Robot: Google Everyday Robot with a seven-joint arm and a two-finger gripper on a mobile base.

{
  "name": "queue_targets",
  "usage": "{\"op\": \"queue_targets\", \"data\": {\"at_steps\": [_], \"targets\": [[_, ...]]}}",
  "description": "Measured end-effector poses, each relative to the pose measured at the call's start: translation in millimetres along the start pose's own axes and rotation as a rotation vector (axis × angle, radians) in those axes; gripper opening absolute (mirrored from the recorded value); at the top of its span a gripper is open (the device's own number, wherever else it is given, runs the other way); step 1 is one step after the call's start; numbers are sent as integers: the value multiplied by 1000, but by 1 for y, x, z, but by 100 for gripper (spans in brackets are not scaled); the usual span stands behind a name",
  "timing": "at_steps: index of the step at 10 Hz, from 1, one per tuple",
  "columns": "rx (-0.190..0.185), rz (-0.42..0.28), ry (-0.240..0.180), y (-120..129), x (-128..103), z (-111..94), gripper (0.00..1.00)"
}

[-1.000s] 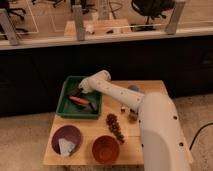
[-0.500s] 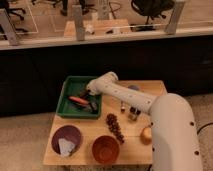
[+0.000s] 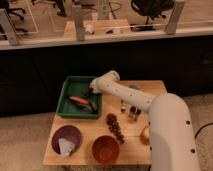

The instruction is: Wipe tray with eraser

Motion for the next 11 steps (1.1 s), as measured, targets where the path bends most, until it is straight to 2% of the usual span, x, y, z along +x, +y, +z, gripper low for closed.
{"op": "queue_targets", "data": {"at_steps": [2,5,7,8,9,11], "targets": [[21,-7,-11,-17,-2,14,15],[44,-28,-51,-36,-19,30,15],[55,-45,-90,-40,-36,30,15],[59,-60,-121,-41,-56,30,15],[63,-70,-135,-41,-66,25,15],[57,-72,-141,-34,-70,16,15]]}}
